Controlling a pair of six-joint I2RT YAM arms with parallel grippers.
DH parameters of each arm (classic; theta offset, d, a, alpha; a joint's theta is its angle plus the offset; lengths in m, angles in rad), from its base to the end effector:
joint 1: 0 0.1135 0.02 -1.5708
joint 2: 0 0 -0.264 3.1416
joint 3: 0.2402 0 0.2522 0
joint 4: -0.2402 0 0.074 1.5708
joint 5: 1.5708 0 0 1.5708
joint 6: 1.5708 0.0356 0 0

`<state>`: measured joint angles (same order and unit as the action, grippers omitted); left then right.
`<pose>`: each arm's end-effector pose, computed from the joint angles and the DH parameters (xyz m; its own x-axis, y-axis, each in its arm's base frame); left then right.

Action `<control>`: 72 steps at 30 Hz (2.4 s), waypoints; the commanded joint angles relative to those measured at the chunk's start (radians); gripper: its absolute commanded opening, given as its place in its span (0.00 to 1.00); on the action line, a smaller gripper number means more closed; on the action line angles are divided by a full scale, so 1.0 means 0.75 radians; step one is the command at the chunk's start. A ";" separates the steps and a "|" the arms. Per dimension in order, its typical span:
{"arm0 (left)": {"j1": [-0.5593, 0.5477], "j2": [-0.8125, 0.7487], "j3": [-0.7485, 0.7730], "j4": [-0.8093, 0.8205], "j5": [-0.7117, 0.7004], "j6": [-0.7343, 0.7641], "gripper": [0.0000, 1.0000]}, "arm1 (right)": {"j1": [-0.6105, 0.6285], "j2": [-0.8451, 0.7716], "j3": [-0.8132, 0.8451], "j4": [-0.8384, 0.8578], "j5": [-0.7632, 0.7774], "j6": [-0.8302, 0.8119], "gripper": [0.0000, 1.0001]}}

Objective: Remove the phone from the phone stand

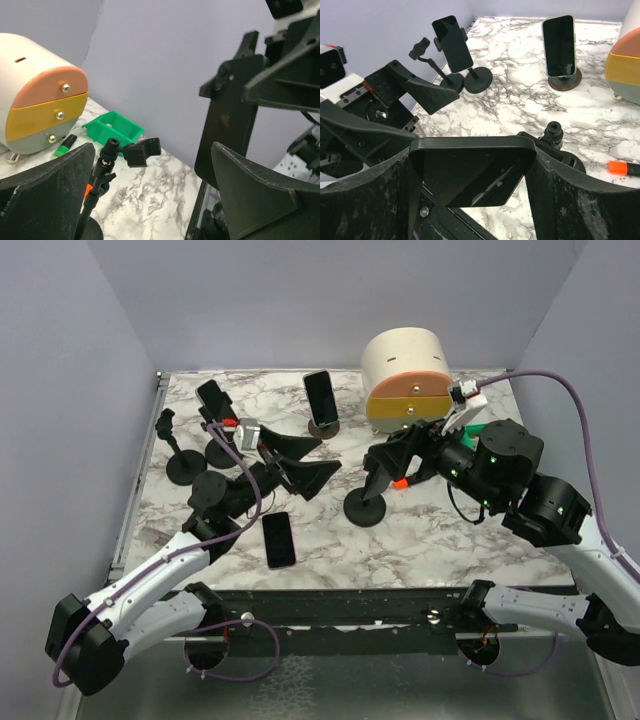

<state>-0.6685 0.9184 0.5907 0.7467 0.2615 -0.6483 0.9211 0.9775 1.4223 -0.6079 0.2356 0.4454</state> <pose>0.1591 -0.1374 0.3453 -0.2189 -0.5704 -0.7917 0.8178 0.3353 -0.4677 0.1124 0.1342 0.4743 -0.3622 0.2158 -0.9068 -0.5307 0.7521 0.3909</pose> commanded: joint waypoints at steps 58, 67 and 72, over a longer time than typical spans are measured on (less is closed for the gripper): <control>-0.260 0.168 0.651 -1.053 -0.151 0.635 0.12 | -0.001 0.356 0.297 -0.015 0.132 0.240 0.02; -0.260 0.140 0.621 -1.049 -0.192 0.636 0.00 | -0.001 0.313 0.253 0.022 0.063 0.206 0.68; -0.260 0.113 0.596 -1.045 -0.265 0.623 0.00 | -0.001 0.303 0.233 0.030 -0.001 0.199 0.88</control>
<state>-0.8661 1.0355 1.0527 -0.0353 0.1600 -0.1768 0.9207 1.2469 1.6112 -0.6277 0.3016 0.6018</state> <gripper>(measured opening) 0.054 0.833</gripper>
